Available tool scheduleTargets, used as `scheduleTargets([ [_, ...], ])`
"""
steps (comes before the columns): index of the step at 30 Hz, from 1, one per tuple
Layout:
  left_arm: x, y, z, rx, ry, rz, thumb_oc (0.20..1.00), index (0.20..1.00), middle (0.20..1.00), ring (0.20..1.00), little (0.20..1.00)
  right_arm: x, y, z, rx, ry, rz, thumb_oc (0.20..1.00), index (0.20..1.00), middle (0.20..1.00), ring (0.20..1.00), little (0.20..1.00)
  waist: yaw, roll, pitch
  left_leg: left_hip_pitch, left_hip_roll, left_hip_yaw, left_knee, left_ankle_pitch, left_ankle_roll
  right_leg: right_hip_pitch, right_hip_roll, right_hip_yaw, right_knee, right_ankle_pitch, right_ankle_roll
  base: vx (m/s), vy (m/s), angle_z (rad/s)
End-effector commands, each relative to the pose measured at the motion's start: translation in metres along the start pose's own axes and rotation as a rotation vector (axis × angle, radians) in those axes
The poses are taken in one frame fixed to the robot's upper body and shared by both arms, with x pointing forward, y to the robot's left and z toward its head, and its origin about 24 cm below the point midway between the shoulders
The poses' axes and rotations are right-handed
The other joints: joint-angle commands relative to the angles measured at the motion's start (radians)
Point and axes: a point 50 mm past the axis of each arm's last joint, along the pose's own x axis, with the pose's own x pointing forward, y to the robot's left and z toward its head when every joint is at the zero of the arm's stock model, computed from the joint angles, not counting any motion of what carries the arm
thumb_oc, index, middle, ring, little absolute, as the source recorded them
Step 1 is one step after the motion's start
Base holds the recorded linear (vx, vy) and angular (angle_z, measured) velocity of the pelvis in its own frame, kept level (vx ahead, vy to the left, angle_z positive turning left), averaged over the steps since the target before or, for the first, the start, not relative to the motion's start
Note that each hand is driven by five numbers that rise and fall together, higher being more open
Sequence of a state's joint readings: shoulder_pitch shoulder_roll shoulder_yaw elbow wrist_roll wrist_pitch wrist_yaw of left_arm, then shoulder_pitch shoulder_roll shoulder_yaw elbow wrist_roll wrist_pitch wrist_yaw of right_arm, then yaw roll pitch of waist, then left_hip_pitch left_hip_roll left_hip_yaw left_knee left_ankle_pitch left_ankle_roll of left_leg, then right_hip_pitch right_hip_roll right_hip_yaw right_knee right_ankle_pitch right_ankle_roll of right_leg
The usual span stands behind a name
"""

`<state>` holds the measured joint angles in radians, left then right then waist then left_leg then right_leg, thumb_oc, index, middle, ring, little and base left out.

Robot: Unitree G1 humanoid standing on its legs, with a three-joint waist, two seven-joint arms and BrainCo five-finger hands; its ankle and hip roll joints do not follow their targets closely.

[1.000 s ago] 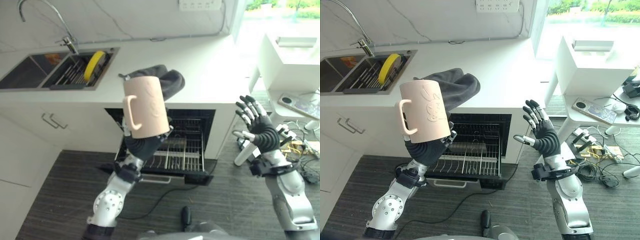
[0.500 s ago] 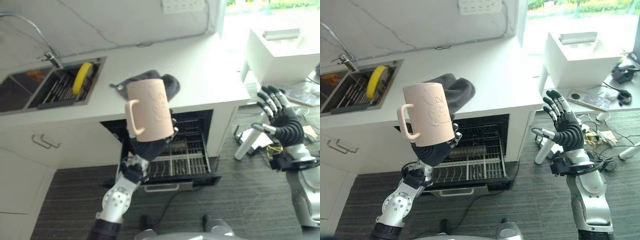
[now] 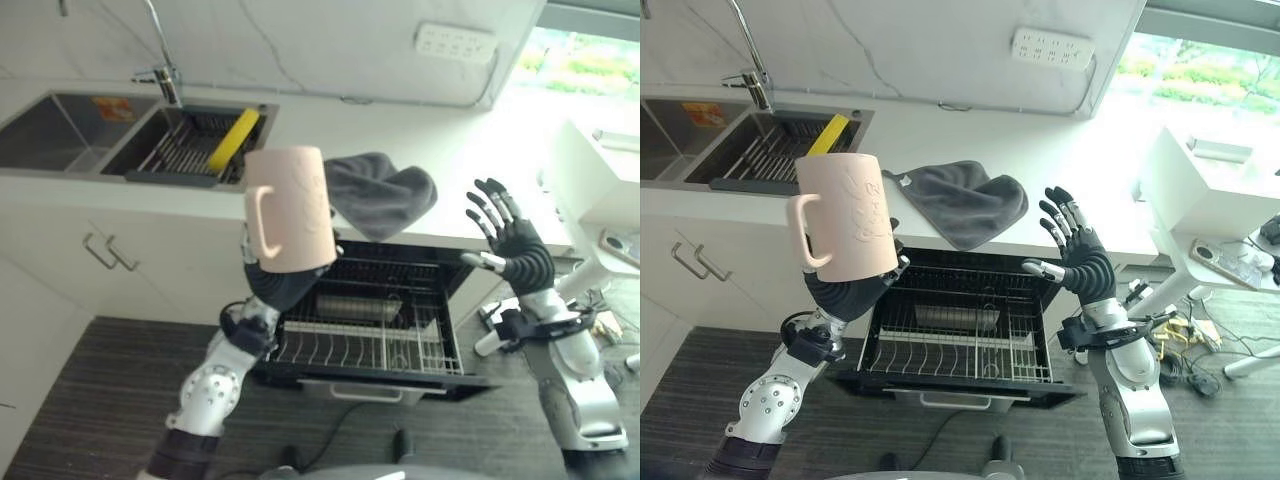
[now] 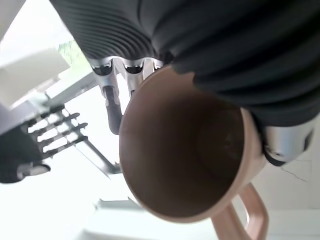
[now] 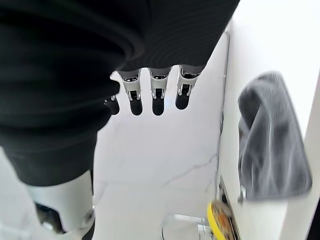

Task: Place the dishes in the dishwasher.

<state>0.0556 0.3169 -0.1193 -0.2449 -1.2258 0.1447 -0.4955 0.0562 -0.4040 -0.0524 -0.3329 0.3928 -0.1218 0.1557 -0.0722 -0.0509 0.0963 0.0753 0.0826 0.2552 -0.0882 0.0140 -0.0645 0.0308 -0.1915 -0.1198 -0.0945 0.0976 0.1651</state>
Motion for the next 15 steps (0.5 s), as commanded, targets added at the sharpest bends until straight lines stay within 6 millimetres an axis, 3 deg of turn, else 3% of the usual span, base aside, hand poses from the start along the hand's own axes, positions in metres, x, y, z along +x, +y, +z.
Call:
scheduleTargets([
  [1, 0.016, -0.010, 0.034, 0.293, -0.113, 0.006, 0.200, 0.200, 0.200, 0.200, 0.200, 0.007, -0.013, 0.022, -0.021, -0.069, -0.009, 1.000, 1.000, 1.000, 1.000, 1.000, 0.002, 0.025, -0.003, 0.013, 0.110, -0.081, 0.001, -0.046, -0.019, 0.046, 0.020, -0.034, 0.007, -0.094, -0.015, 0.01, -0.100, -0.13],
  [5, 0.013, -0.006, 0.039, 0.457, -0.048, 0.003, 0.200, 0.200, 0.200, 0.200, 0.200, 0.007, -0.015, 0.018, 0.046, -0.036, -0.003, 1.000, 1.000, 1.000, 1.000, 1.000, 0.004, 0.035, -0.007, 0.014, 0.125, -0.078, 0.001, -0.036, -0.033, 0.056, 0.025, -0.050, 0.007, -0.104, -0.019, 0.00, -0.062, -0.09],
  [13, 0.020, -0.001, 0.025, 0.403, 0.028, -0.032, 0.200, 0.200, 0.200, 0.200, 0.200, 0.012, -0.001, 0.005, 0.239, 0.001, 0.115, 1.000, 1.000, 1.000, 1.000, 1.000, -0.008, 0.047, -0.022, 0.031, 0.134, -0.069, 0.001, -0.037, -0.041, 0.070, 0.023, -0.051, 0.007, -0.110, -0.017, 0.01, 0.000, 0.00],
  [15, 0.023, -0.001, 0.014, 0.404, 0.089, -0.085, 0.200, 0.200, 0.200, 0.200, 0.200, 0.018, 0.005, 0.002, 0.305, 0.012, 0.179, 1.000, 1.000, 1.000, 1.000, 1.000, -0.008, 0.050, -0.025, 0.036, 0.135, -0.070, 0.001, -0.039, -0.045, 0.074, 0.021, -0.053, 0.007, -0.110, -0.015, 0.00, 0.000, 0.00],
])
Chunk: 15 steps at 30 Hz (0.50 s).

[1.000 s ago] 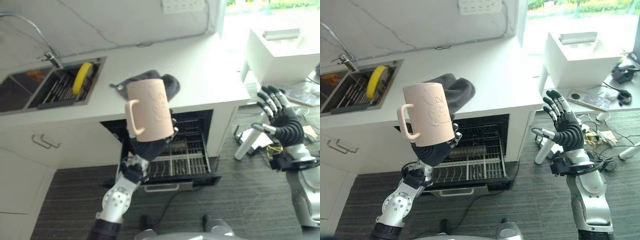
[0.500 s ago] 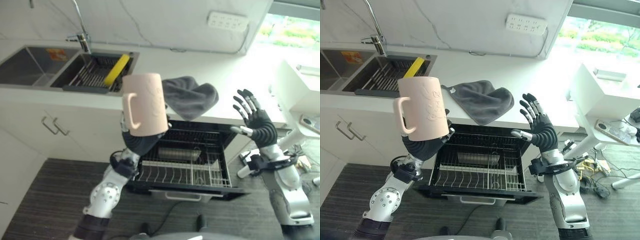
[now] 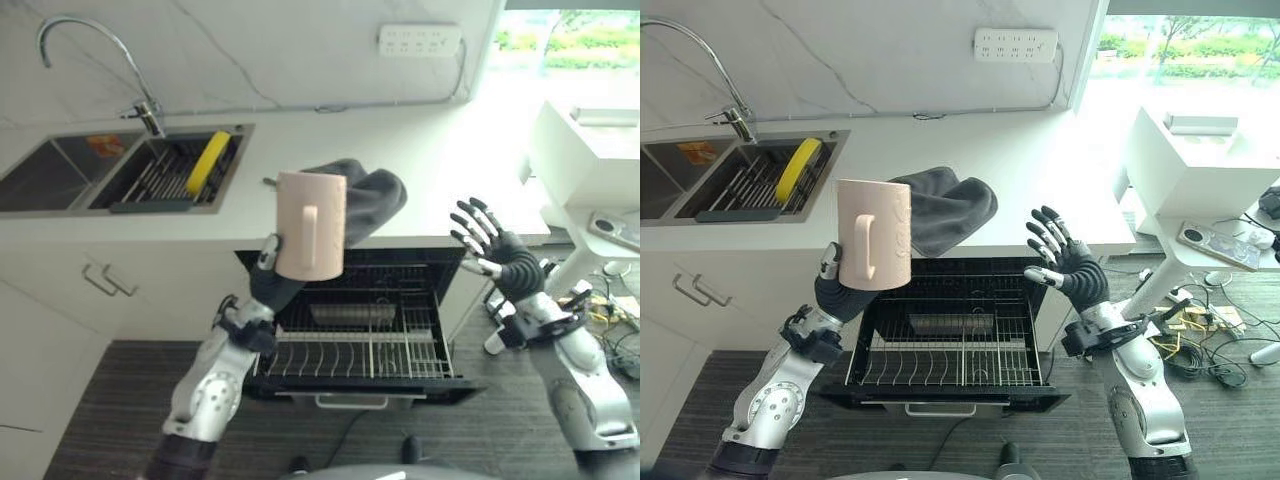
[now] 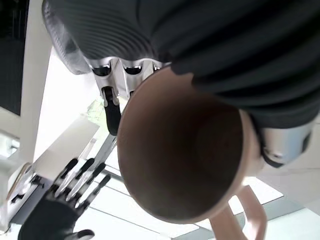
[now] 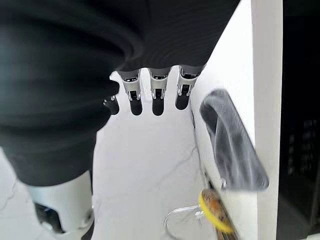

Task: Place the dishes in the dishwasher.

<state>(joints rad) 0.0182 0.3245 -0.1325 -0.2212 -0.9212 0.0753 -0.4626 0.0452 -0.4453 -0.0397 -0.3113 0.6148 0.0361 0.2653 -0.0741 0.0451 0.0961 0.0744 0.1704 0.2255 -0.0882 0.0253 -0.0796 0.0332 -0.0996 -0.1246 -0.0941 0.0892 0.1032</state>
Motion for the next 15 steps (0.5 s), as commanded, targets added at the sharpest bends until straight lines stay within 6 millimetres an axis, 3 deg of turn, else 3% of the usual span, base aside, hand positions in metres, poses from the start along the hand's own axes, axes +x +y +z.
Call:
scheduleTargets([
  [1, 0.016, -0.002, 0.015, 0.114, -0.007, -0.140, 0.200, 0.200, 0.200, 0.200, 0.200, 0.018, 0.006, 0.018, 0.091, -0.120, 0.109, 1.000, 1.000, 1.000, 1.000, 1.000, -0.006, -0.045, -0.026, 0.039, 0.048, -0.040, 0.001, -0.051, -0.031, 0.073, -0.072, -0.050, 0.007, -0.102, 0.048, 0.00, 0.000, 0.00],
  [8, 0.012, 0.004, 0.005, 0.091, 0.058, -0.167, 0.200, 0.200, 0.200, 0.200, 0.200, 0.021, 0.016, 0.016, 0.149, -0.084, 0.262, 1.000, 1.000, 1.000, 1.000, 1.000, -0.001, -0.047, -0.037, 0.047, 0.048, -0.040, 0.001, -0.055, -0.034, 0.079, -0.074, -0.050, 0.007, -0.104, 0.051, 0.00, 0.000, 0.00],
  [15, 0.014, -0.006, -0.016, -0.048, 0.140, -0.296, 0.200, 0.200, 0.200, 0.200, 0.200, 0.029, 0.026, 0.012, 0.183, -0.044, 0.367, 1.000, 1.000, 1.000, 1.000, 1.000, 0.007, -0.051, -0.043, 0.055, 0.049, -0.039, 0.001, -0.060, -0.036, 0.085, -0.078, -0.054, 0.007, -0.104, 0.053, 0.00, 0.000, 0.00],
])
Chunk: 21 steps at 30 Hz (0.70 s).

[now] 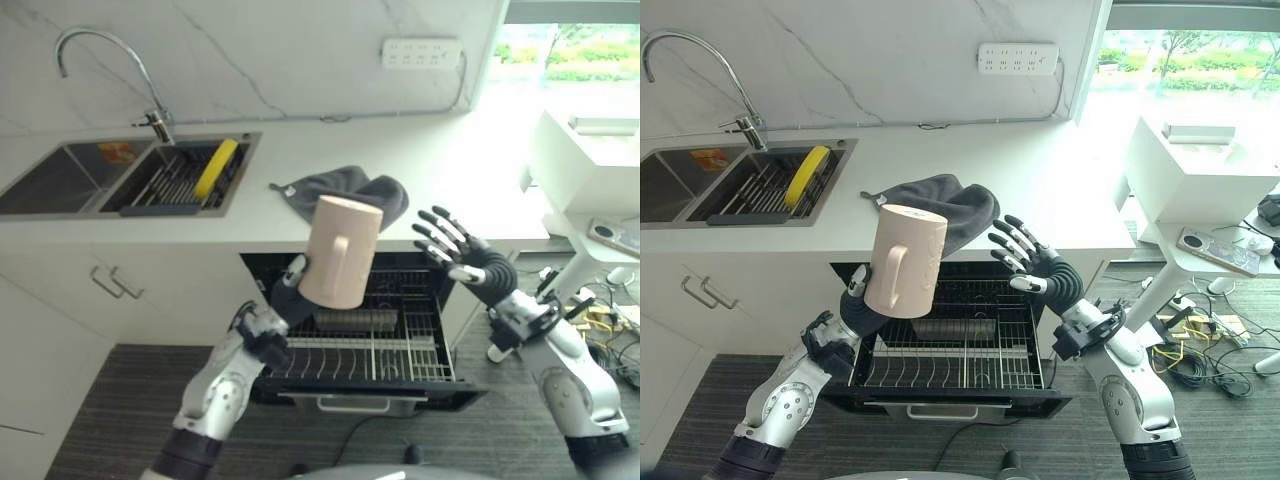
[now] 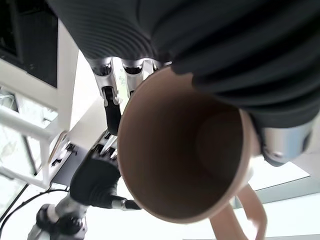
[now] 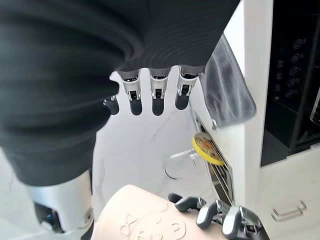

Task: Place the dishes in the dishwasher.

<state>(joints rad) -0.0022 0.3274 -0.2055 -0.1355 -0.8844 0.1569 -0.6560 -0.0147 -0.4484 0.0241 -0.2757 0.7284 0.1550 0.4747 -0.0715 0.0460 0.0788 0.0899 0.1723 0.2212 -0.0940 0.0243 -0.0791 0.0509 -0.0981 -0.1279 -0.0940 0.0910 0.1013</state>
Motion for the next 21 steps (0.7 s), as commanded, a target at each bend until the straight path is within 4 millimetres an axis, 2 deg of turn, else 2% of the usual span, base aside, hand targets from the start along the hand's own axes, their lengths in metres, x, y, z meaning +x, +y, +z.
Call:
scheduleTargets([
  [1, 0.013, 0.000, 0.014, 0.033, -0.009, -0.126, 0.200, 0.200, 0.200, 0.200, 0.200, 0.018, 0.005, 0.024, 0.009, -0.113, 0.114, 1.000, 1.000, 1.000, 1.000, 1.000, 0.005, -0.052, -0.026, 0.040, 0.047, -0.034, 0.007, -0.060, -0.037, 0.067, -0.079, -0.052, 0.007, -0.106, 0.055, 0.00, 0.000, 0.00],
  [6, 0.016, -0.003, 0.008, -0.037, -0.009, -0.155, 0.200, 0.200, 0.200, 0.200, 0.200, 0.024, 0.008, 0.020, 0.013, -0.097, 0.142, 1.000, 1.000, 1.000, 1.000, 1.000, 0.011, -0.053, -0.029, 0.042, 0.046, -0.034, 0.007, -0.062, -0.037, 0.070, -0.081, -0.054, 0.007, -0.107, 0.055, 0.00, -0.001, 0.01],
  [21, 0.021, -0.009, -0.002, -0.040, 0.039, -0.205, 0.200, 0.200, 0.200, 0.200, 0.200, 0.037, 0.021, 0.015, 0.037, -0.055, 0.228, 1.000, 1.000, 1.000, 1.000, 1.000, 0.022, -0.057, -0.034, 0.046, 0.049, -0.032, 0.007, -0.062, -0.037, 0.074, -0.084, -0.059, 0.007, -0.106, 0.055, 0.00, 0.000, 0.02],
])
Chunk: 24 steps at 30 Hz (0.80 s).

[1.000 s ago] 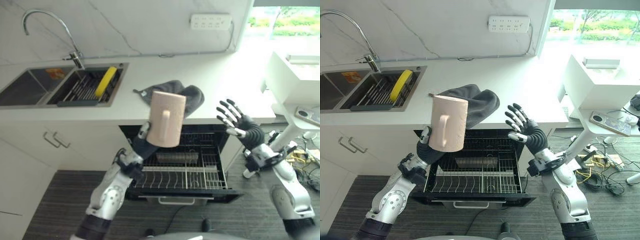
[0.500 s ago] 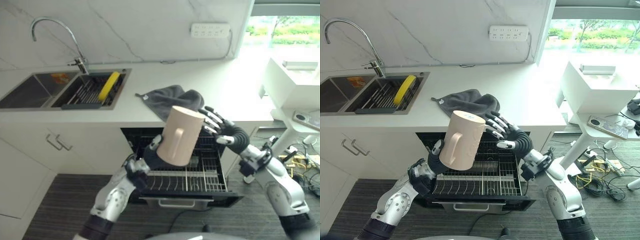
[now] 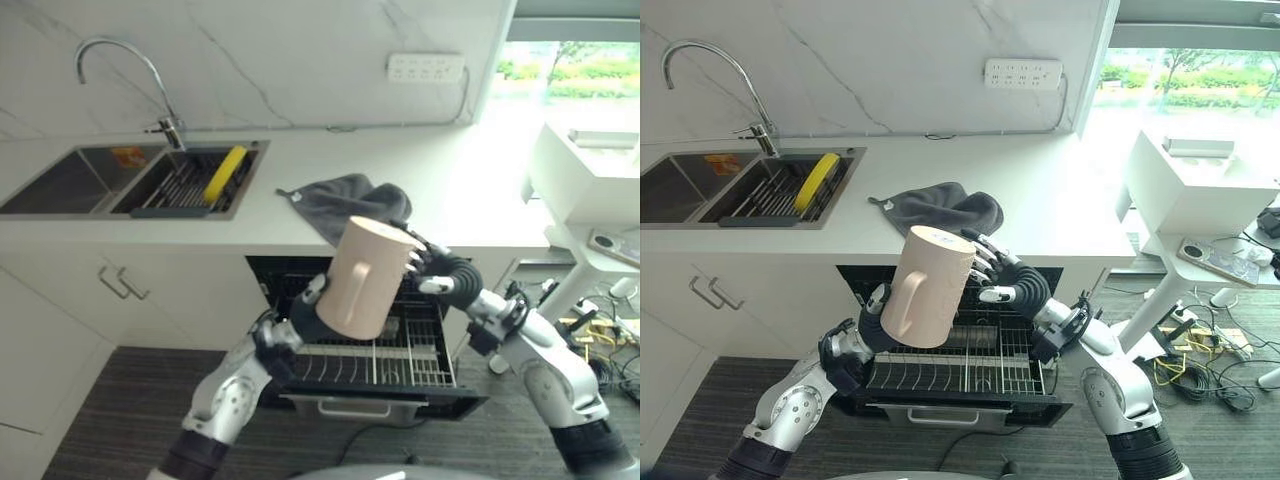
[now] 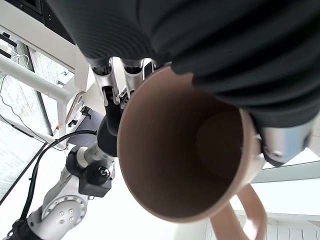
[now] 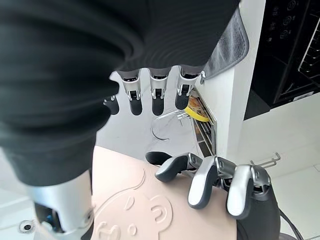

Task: Place the dishes in the dishwasher.

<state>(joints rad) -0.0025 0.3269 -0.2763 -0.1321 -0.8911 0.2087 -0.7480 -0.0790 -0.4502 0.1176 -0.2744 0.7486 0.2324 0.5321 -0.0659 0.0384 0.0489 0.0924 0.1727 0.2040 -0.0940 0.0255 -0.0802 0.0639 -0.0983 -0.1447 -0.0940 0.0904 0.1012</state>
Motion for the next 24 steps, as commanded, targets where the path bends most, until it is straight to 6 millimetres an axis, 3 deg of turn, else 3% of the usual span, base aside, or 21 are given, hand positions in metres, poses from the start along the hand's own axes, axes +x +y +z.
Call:
scheduleTargets([
  [1, 0.014, 0.005, 0.016, 0.043, -0.031, -0.069, 0.200, 0.200, 0.200, 0.200, 0.200, 0.018, 0.001, 0.023, -0.031, -0.115, 0.071, 1.000, 1.000, 1.000, 1.000, 1.000, 0.016, -0.049, -0.004, 0.044, 0.049, -0.014, 0.007, -0.064, -0.036, 0.061, -0.085, -0.043, 0.007, -0.106, 0.056, 0.00, 0.000, 0.00],
  [24, 0.014, 0.005, 0.013, 0.038, -0.003, -0.085, 0.200, 0.200, 0.200, 0.200, 0.200, 0.029, 0.018, 0.015, 0.148, -0.099, 0.215, 1.000, 1.000, 1.000, 1.000, 1.000, 0.023, -0.049, -0.006, 0.047, 0.052, -0.010, 0.007, -0.061, -0.038, 0.061, -0.086, -0.049, 0.007, -0.104, 0.058, 0.00, 0.000, 0.00],
])
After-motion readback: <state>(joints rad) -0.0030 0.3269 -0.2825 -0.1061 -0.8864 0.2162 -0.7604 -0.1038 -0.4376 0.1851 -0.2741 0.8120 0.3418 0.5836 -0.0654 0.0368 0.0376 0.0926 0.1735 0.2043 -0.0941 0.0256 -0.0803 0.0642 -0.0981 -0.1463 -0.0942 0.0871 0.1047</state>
